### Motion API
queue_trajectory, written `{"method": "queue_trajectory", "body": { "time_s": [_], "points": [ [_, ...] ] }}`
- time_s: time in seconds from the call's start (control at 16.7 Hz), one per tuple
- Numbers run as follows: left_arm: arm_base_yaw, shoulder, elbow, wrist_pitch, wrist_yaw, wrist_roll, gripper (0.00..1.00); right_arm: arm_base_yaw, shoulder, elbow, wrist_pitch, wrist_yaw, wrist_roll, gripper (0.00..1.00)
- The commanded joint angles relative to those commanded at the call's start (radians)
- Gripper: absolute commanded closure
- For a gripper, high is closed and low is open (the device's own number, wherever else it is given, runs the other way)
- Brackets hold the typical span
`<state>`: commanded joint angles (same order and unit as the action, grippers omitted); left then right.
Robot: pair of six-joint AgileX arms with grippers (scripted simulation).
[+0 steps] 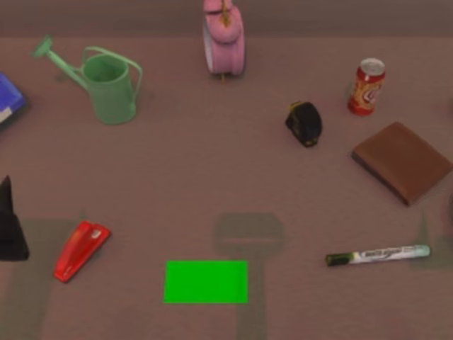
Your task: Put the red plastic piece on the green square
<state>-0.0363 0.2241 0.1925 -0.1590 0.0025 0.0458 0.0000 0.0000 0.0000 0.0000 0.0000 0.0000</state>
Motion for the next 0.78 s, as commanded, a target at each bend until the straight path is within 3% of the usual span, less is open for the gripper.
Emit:
{"method": "queue_trajectory", "body": {
  "time_s": [0.78],
  "points": [
    [-0.145,1.186,0.772,-0.7,-0.008,0.212,0.0,0.0,0.0,0.0,0.0,0.0,0.0,0.0]
  ]
}}
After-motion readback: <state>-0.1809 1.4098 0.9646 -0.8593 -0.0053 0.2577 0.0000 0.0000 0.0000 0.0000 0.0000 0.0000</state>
